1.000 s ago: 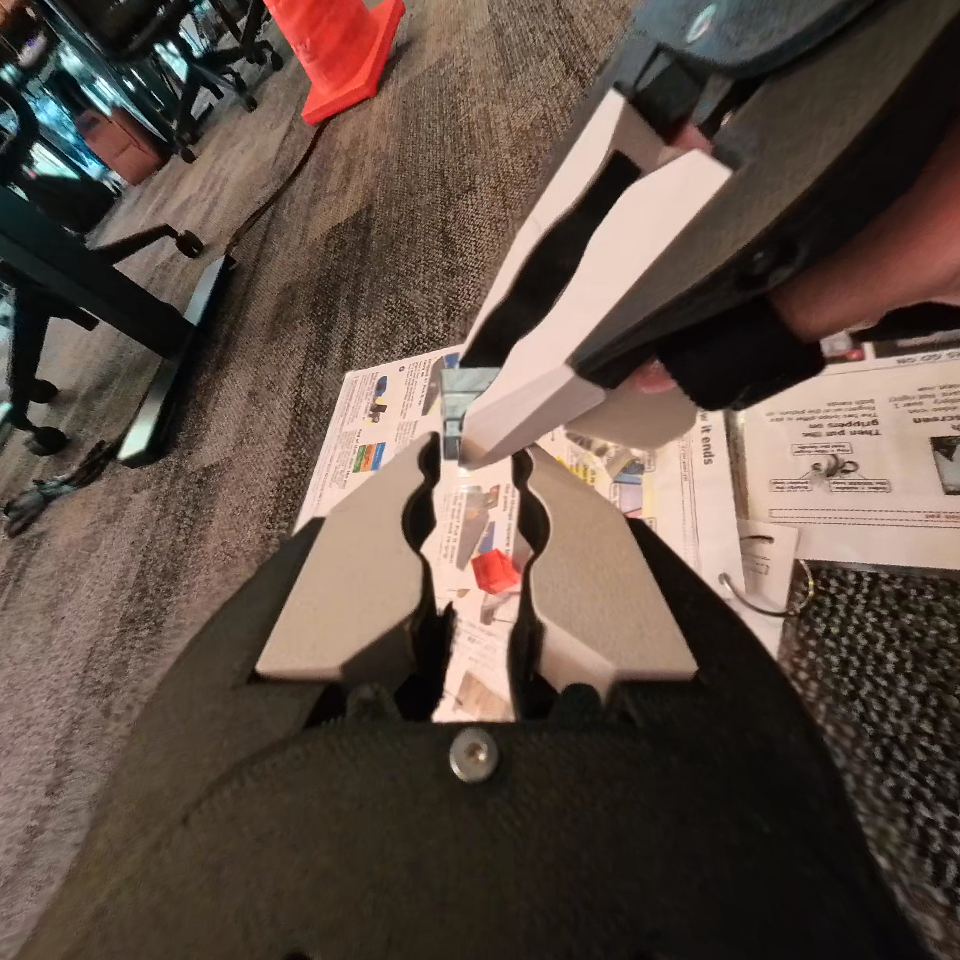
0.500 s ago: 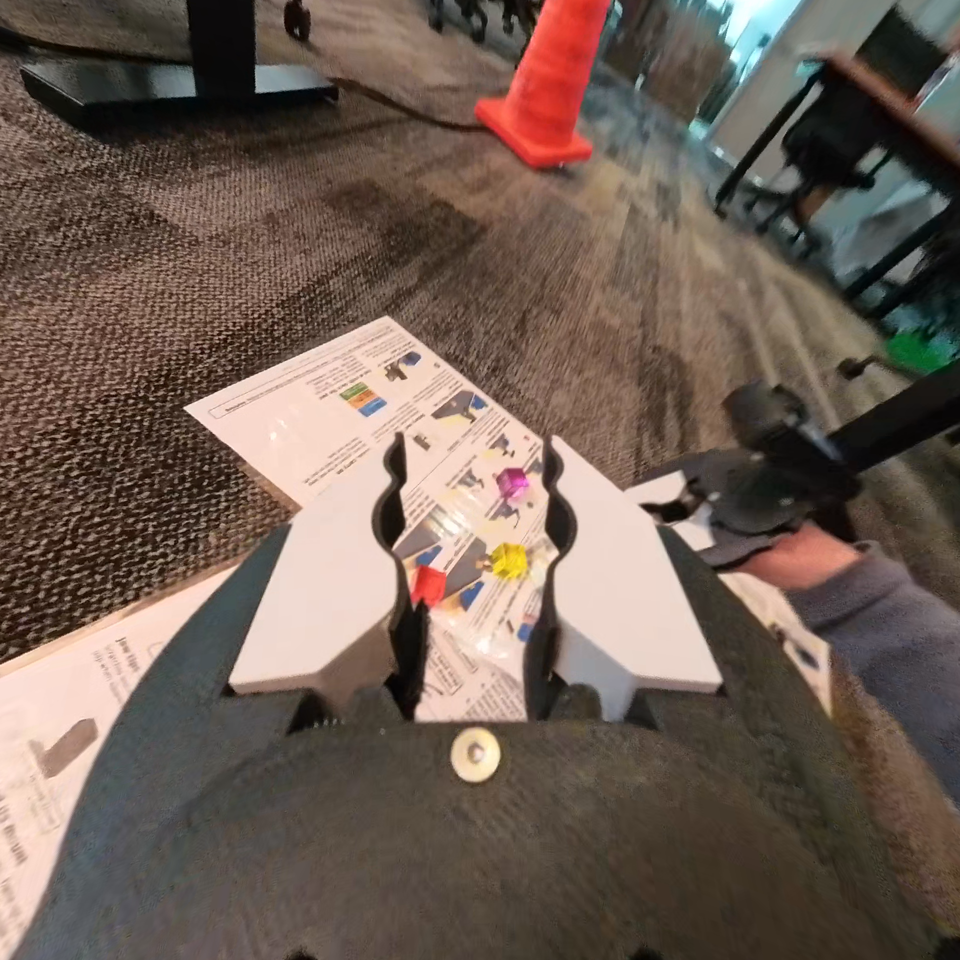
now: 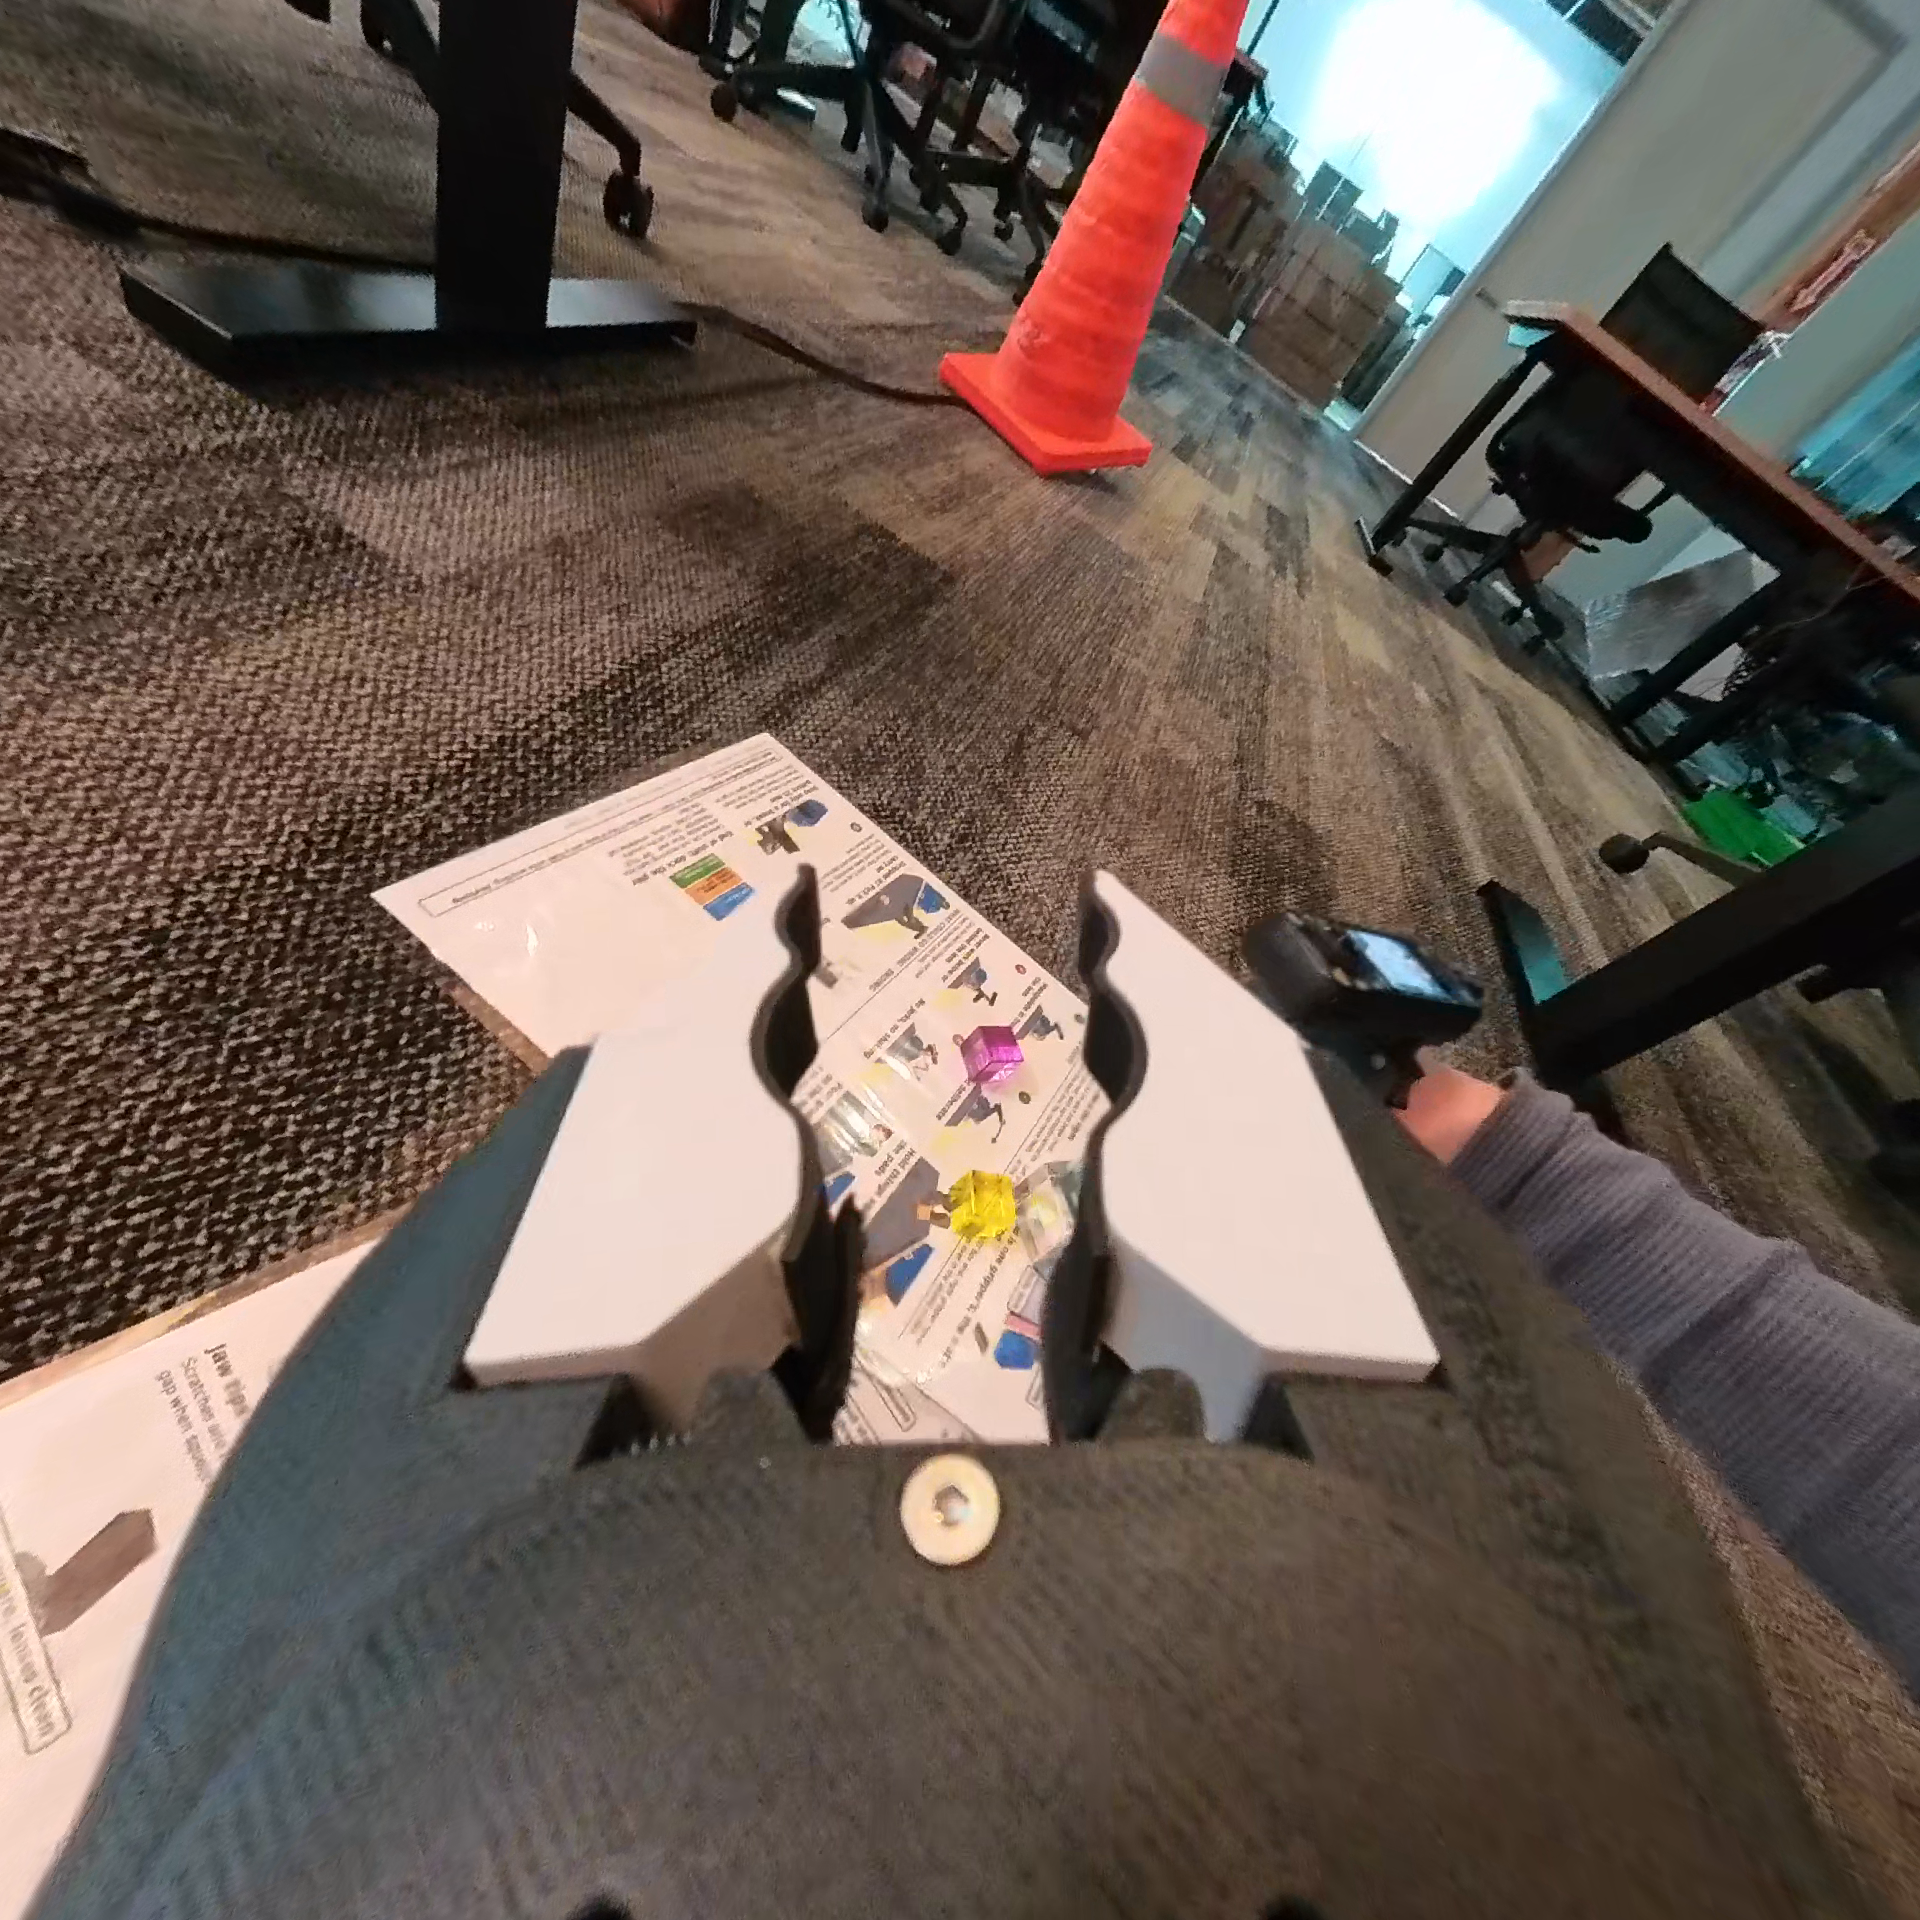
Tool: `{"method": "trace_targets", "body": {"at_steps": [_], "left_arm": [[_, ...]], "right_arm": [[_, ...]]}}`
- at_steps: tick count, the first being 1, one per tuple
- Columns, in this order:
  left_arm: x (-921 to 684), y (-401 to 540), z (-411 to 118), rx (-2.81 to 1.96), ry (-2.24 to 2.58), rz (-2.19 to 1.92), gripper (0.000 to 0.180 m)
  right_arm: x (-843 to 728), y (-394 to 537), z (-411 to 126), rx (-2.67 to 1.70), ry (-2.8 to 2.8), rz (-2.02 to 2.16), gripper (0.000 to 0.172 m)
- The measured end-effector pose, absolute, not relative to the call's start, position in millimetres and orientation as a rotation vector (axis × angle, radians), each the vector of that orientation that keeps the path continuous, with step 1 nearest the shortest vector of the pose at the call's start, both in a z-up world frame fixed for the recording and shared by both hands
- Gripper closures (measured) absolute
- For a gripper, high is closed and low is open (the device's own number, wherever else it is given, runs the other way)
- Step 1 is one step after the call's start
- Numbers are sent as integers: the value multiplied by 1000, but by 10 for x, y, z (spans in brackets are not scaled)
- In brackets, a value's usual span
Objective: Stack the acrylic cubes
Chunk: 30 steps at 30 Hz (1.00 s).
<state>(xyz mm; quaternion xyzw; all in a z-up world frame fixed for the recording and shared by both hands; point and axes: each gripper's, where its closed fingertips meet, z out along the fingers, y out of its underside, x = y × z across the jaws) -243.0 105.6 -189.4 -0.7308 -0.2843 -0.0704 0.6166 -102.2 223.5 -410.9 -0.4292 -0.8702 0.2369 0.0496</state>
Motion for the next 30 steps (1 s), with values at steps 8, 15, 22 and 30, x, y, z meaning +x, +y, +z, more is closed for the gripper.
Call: {"method": "trace_targets", "body": {"at_steps": [8, 15, 22, 30], "left_arm": [[-2432, 1031, -1859, -1652, -684, -211, 132], [-2424, 1000, -1765, -1626, -684, -230, 132], [-2457, 918, -1595, -1571, -684, -222, 133], [-2482, 878, -1566, -1547, -701, -239, 133]], "right_arm": [[-1006, 2248, -4117, -1282, -2692, 636, 146], [-1122, 2215, -3847, -1386, -2574, 718, 116], [-1420, 2145, -3921, -1677, -2579, 388, 125], [-1390, 2181, -4343, -1665, -2763, -165, 137]]}}
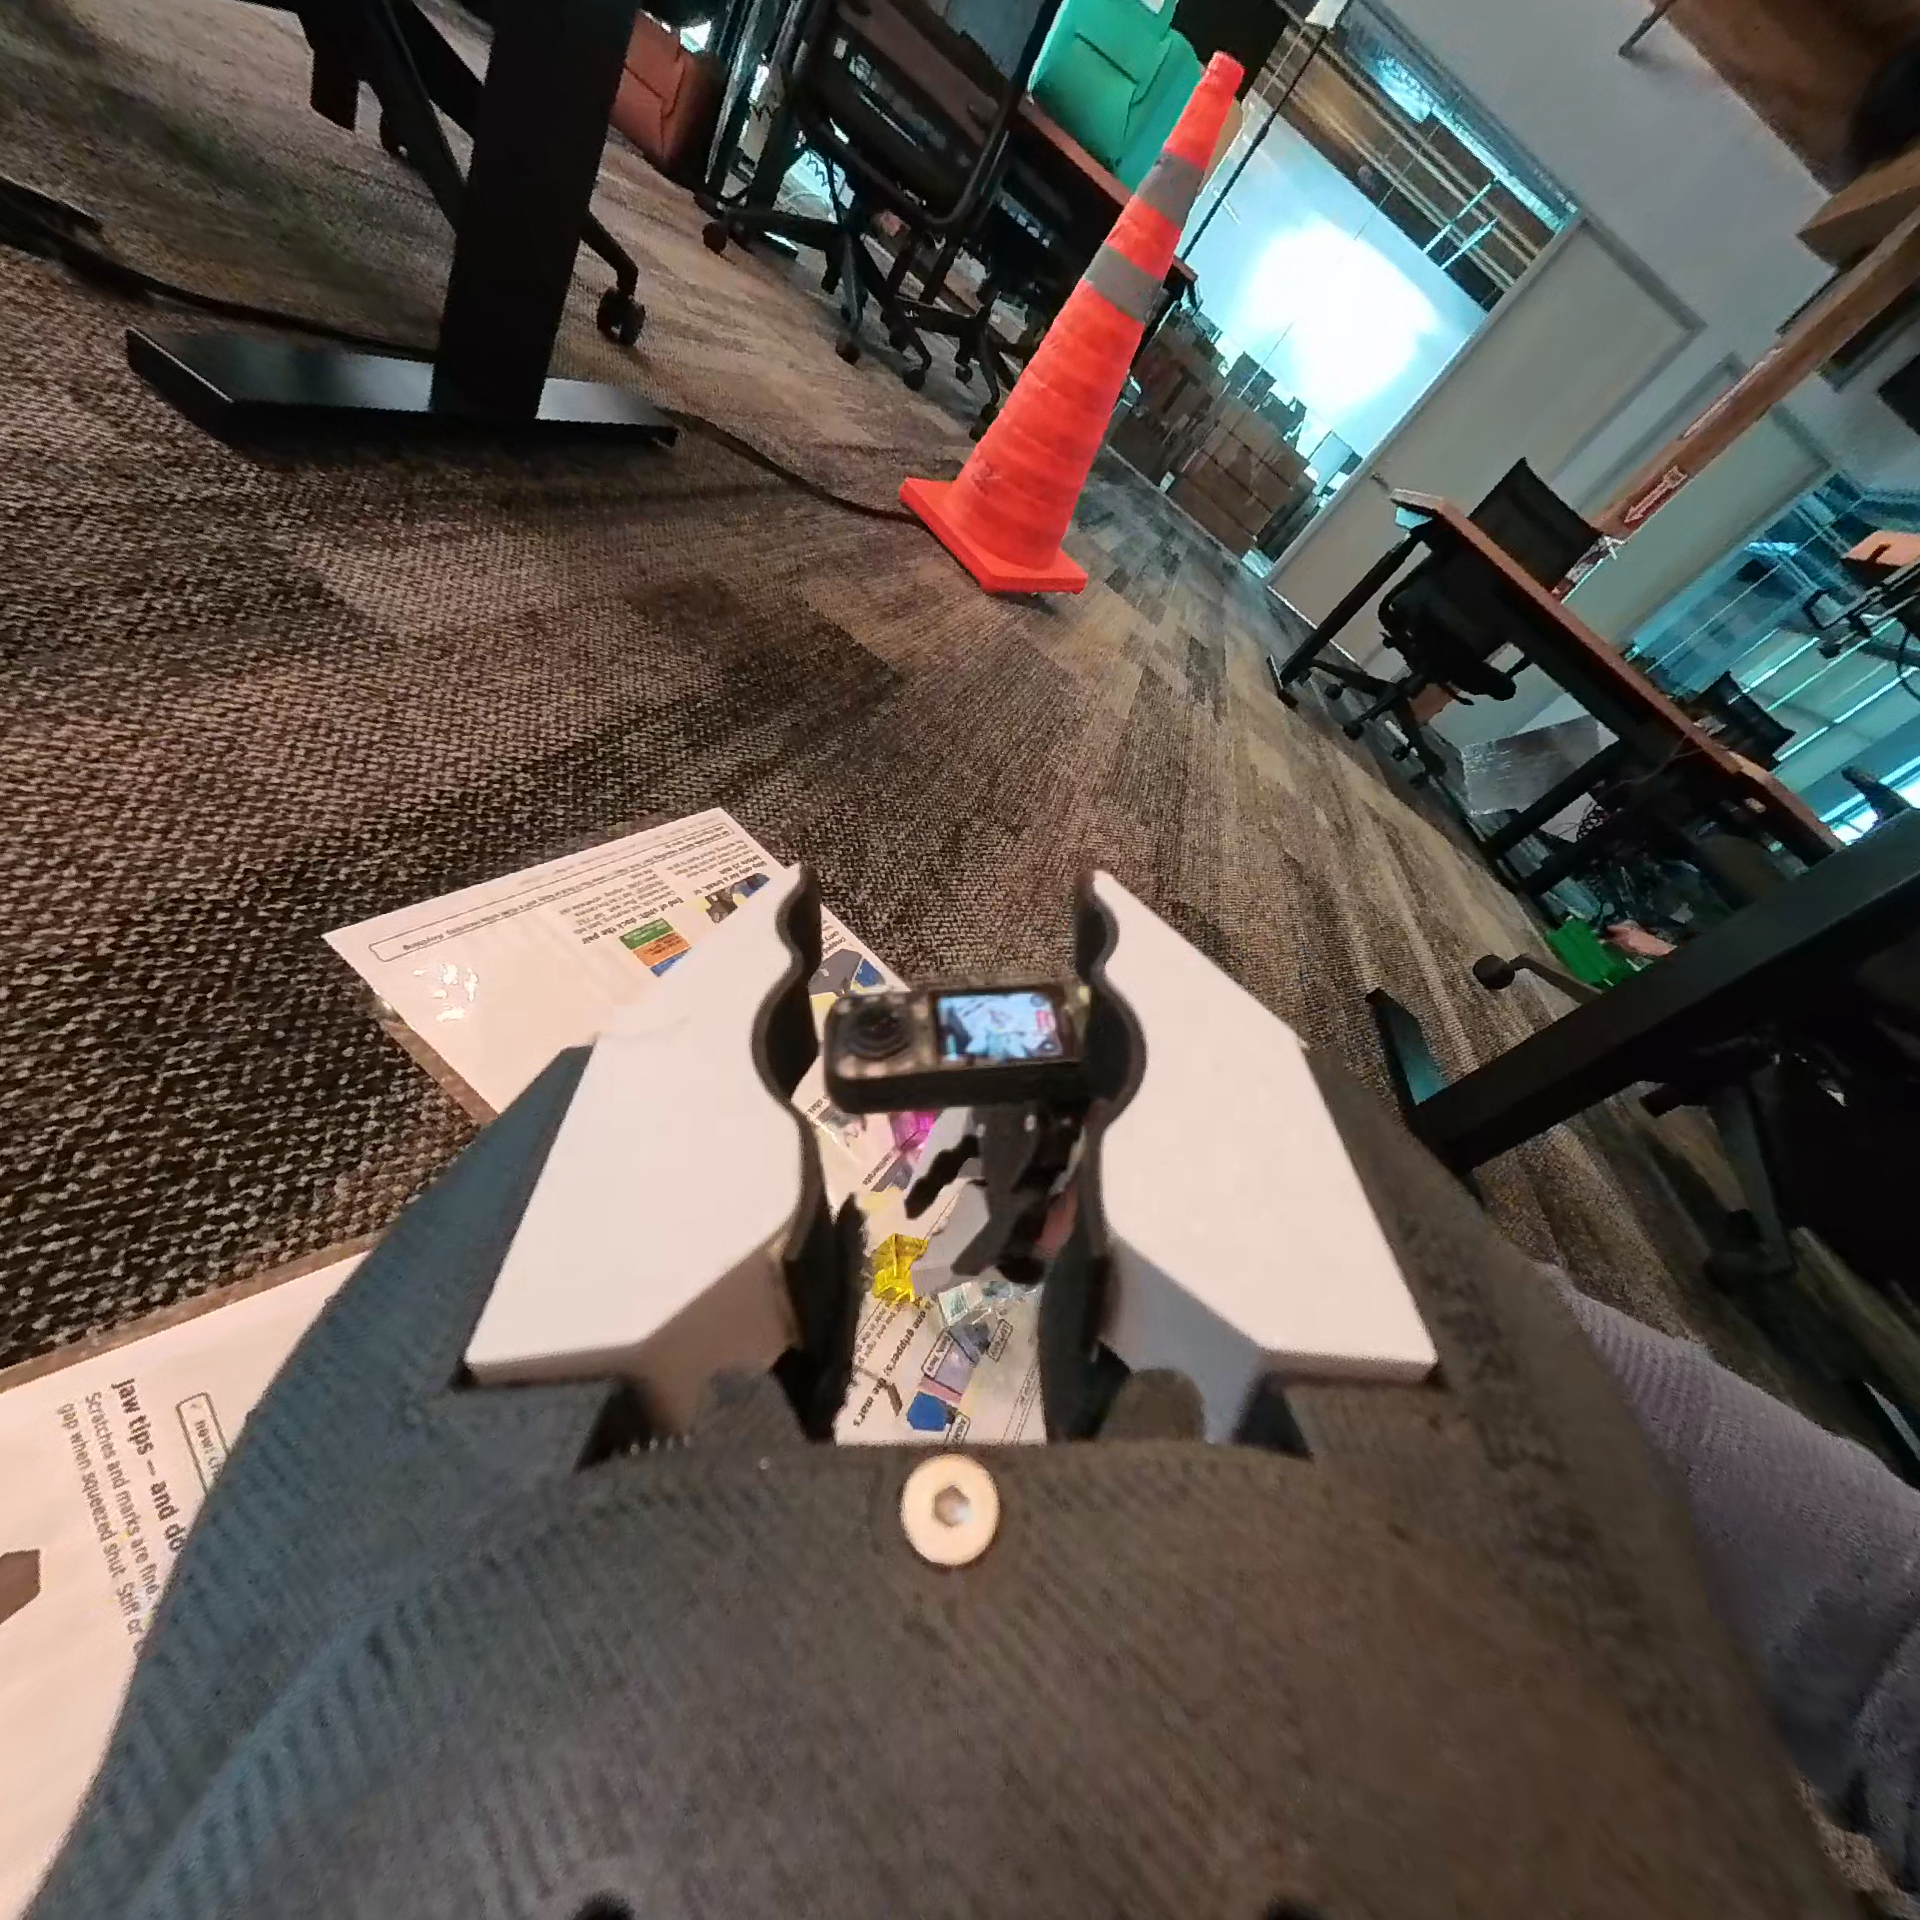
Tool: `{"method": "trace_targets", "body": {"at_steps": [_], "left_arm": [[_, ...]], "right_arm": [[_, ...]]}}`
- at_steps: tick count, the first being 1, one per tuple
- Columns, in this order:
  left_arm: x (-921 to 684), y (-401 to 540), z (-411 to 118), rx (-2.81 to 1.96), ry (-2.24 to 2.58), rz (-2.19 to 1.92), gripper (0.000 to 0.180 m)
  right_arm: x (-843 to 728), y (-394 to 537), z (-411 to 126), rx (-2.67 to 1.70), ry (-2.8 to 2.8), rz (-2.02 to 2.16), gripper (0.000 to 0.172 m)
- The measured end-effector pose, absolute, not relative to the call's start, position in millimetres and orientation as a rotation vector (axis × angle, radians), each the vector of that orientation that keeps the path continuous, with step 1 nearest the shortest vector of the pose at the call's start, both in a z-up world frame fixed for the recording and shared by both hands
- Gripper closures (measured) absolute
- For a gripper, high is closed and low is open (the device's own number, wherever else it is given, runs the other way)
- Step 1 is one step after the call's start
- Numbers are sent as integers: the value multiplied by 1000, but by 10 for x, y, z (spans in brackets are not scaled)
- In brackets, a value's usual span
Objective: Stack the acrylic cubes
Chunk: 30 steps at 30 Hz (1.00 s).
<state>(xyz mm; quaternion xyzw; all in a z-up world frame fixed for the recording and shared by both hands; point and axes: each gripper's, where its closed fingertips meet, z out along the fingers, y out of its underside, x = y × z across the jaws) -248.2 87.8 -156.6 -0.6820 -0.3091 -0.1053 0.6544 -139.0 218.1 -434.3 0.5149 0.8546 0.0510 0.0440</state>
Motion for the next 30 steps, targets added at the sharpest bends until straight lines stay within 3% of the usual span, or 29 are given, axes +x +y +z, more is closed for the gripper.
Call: {"method": "trace_targets", "body": {"at_steps": [5, 10, 17, 30], "left_arm": [[-2489, 869, -1551, -1551, -694, -215, 133], [-2490, 870, -1555, -1550, -696, -221, 134], [-2505, 854, -1548, -1539, -704, -222, 135], [-2500, 862, -1555, -1537, -706, -228, 136]], "right_arm": [[-1409, 2150, -4387, 1554, 2588, 157, 149], [-1406, 2116, -4337, 1527, 2590, 142, 149], [-1420, 2055, -3769, 1488, 2663, -23, 149], [-1000, 2294, -3700, 1185, 2782, 269, 149]]}}
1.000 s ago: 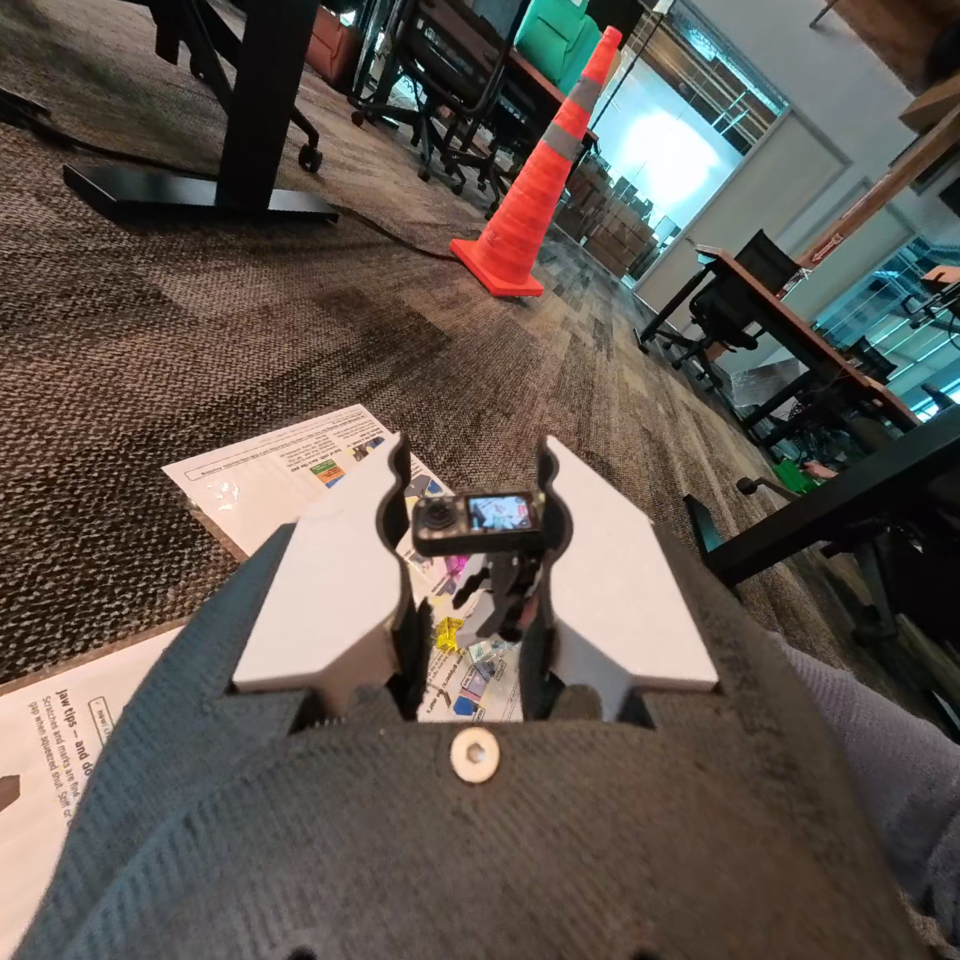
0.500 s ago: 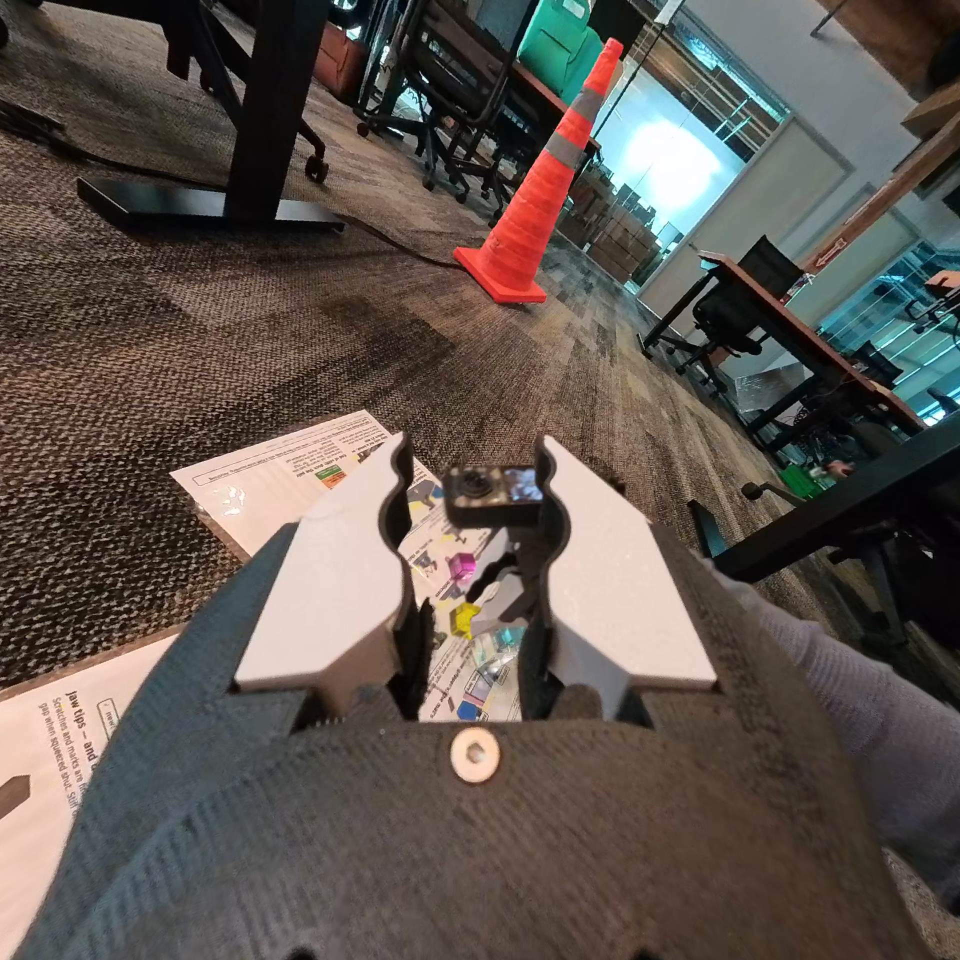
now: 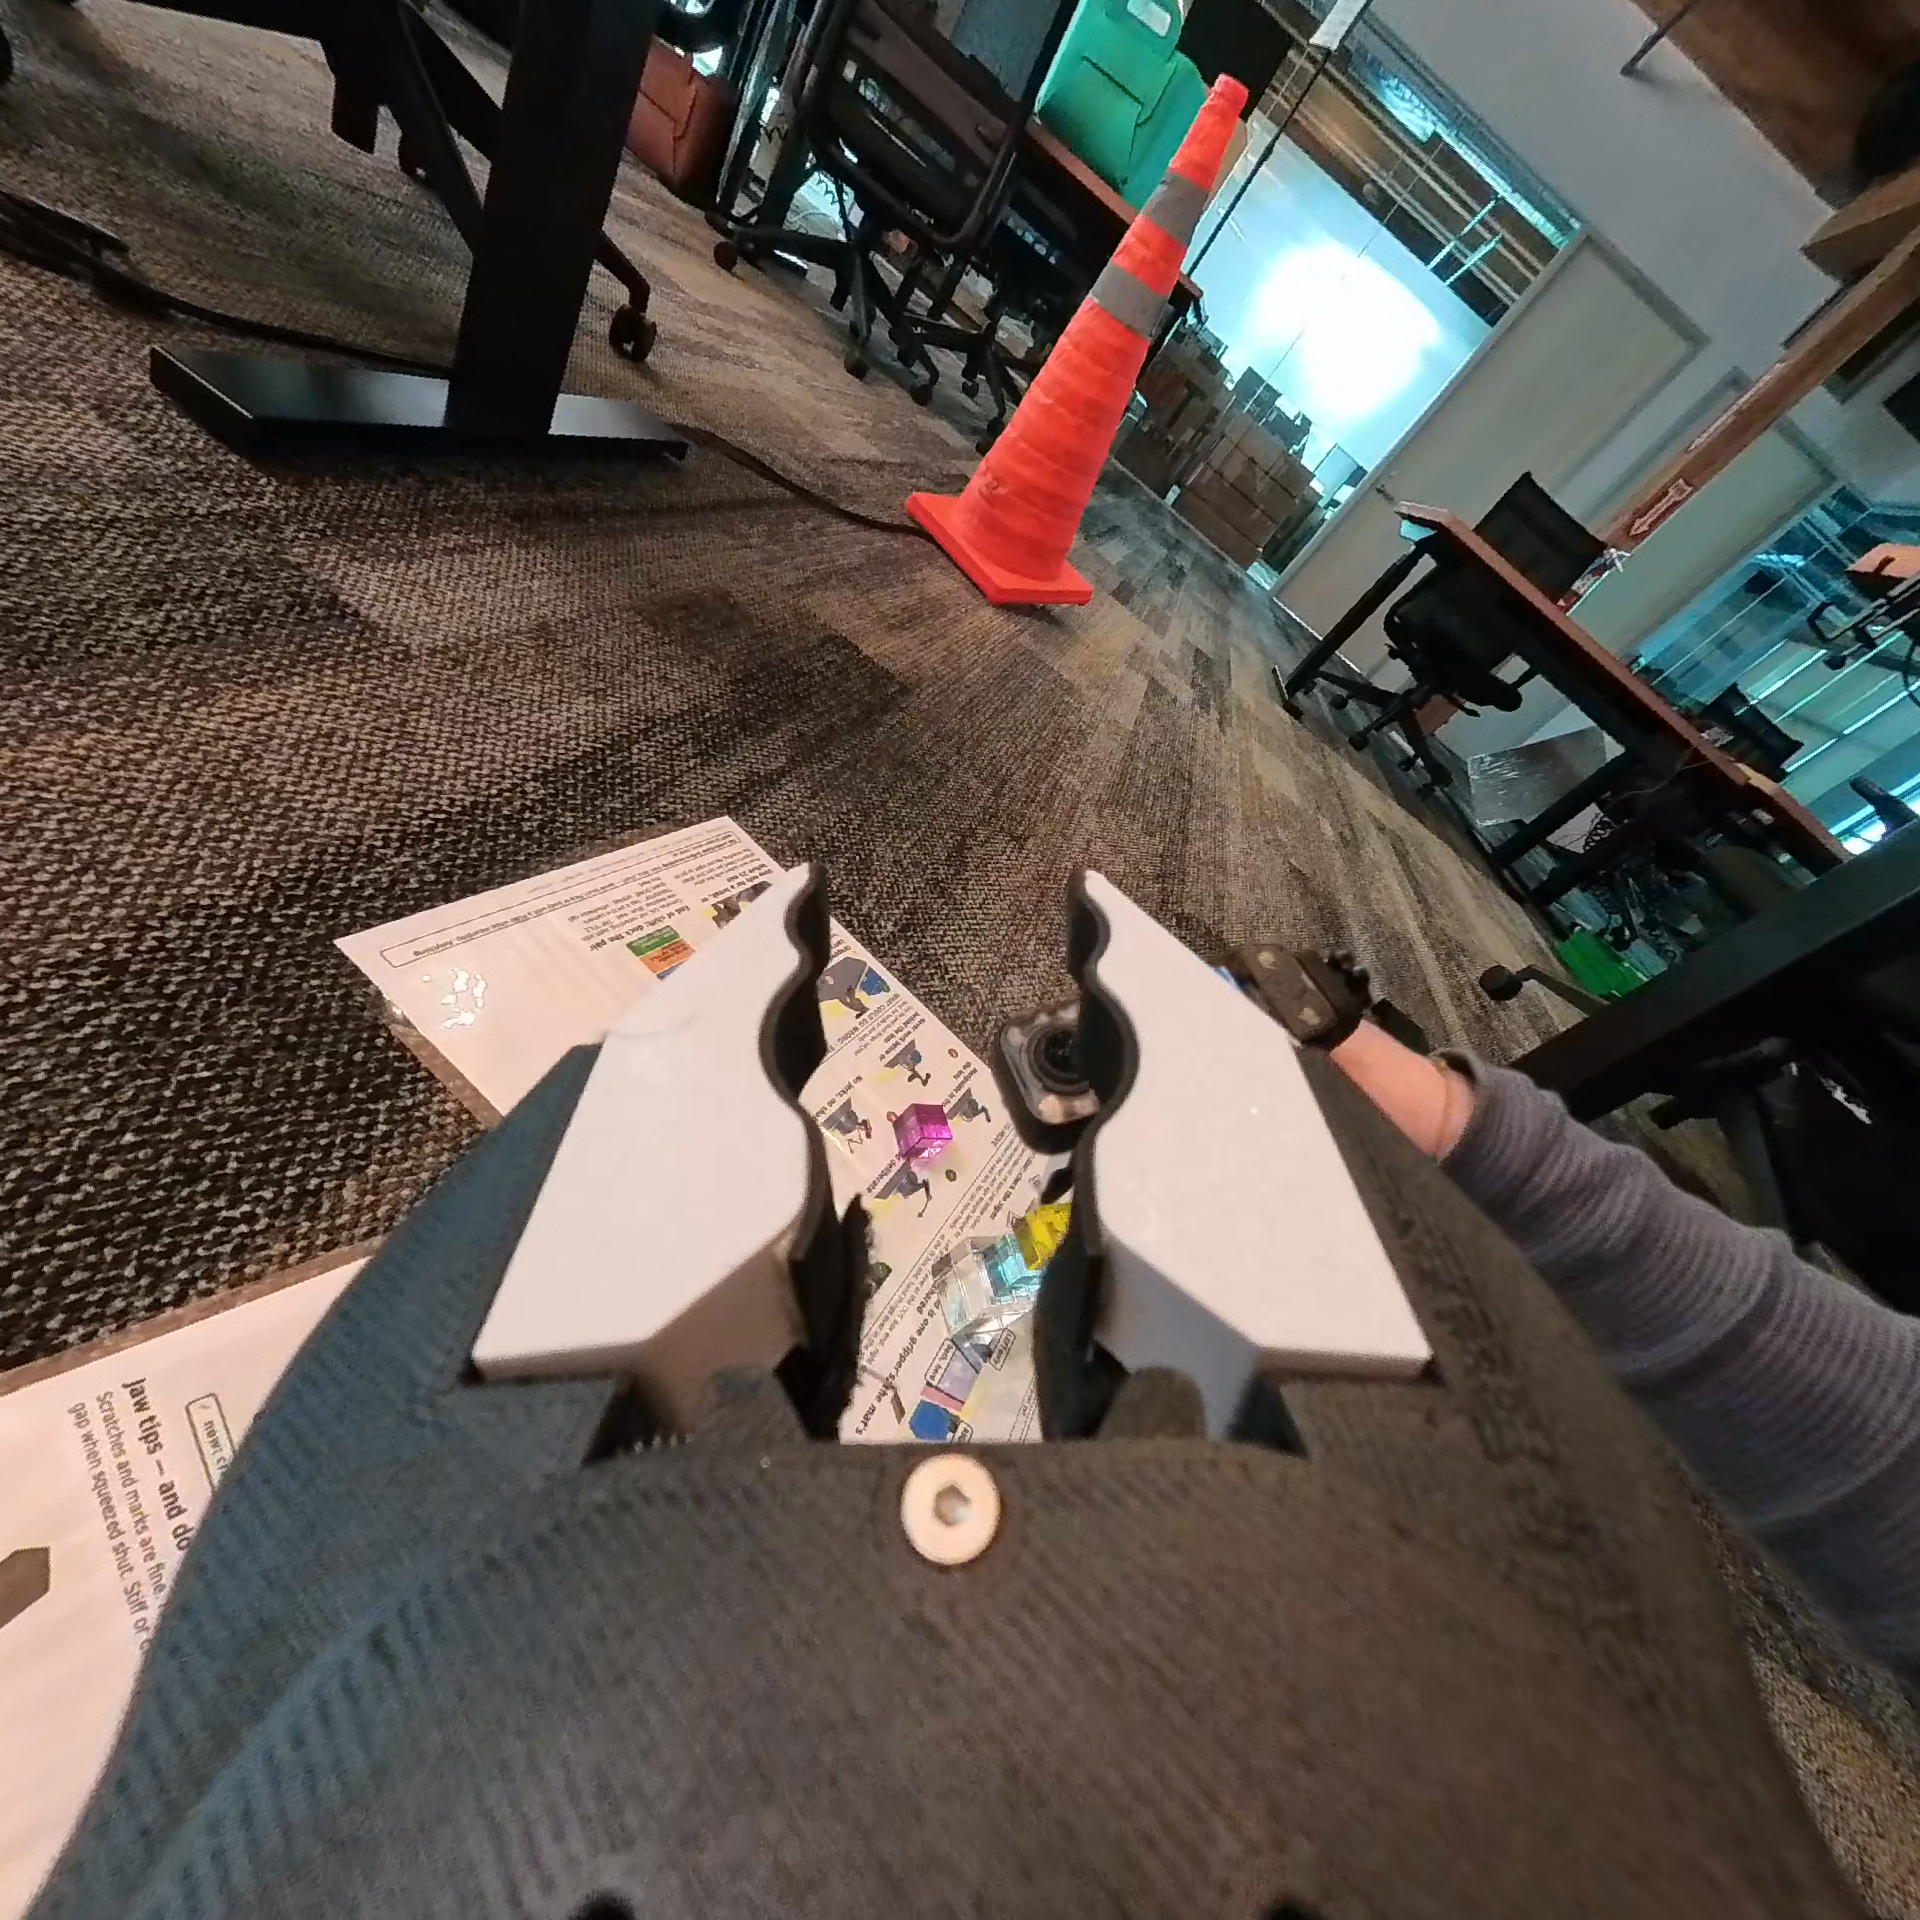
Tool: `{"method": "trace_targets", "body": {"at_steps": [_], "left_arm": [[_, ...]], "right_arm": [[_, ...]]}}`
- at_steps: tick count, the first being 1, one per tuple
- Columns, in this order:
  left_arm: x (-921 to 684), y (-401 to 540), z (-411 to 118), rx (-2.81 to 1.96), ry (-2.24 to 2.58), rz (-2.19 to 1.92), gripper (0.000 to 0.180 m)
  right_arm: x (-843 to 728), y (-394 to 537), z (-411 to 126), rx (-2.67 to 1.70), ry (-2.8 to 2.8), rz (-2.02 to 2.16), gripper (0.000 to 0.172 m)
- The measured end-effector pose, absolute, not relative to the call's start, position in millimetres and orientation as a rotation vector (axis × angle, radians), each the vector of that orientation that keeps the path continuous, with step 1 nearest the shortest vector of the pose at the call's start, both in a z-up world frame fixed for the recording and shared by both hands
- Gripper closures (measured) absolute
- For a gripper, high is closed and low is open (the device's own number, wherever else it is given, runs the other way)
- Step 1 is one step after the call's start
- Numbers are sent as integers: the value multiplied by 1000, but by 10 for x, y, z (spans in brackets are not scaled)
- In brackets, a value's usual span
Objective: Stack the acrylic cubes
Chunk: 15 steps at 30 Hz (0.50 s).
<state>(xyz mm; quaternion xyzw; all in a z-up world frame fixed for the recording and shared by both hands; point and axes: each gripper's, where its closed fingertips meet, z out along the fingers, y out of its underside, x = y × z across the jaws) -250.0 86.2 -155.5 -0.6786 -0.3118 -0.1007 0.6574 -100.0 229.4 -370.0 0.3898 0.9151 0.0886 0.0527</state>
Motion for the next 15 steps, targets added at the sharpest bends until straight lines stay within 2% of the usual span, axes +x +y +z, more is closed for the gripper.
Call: {"method": "trace_targets", "body": {"at_steps": [15], "left_arm": [[-2491, 876, -1580, -1544, -706, -232, 136]], "right_arm": [[-967, 2305, -3755, 1146, 2767, 333, 148]]}}
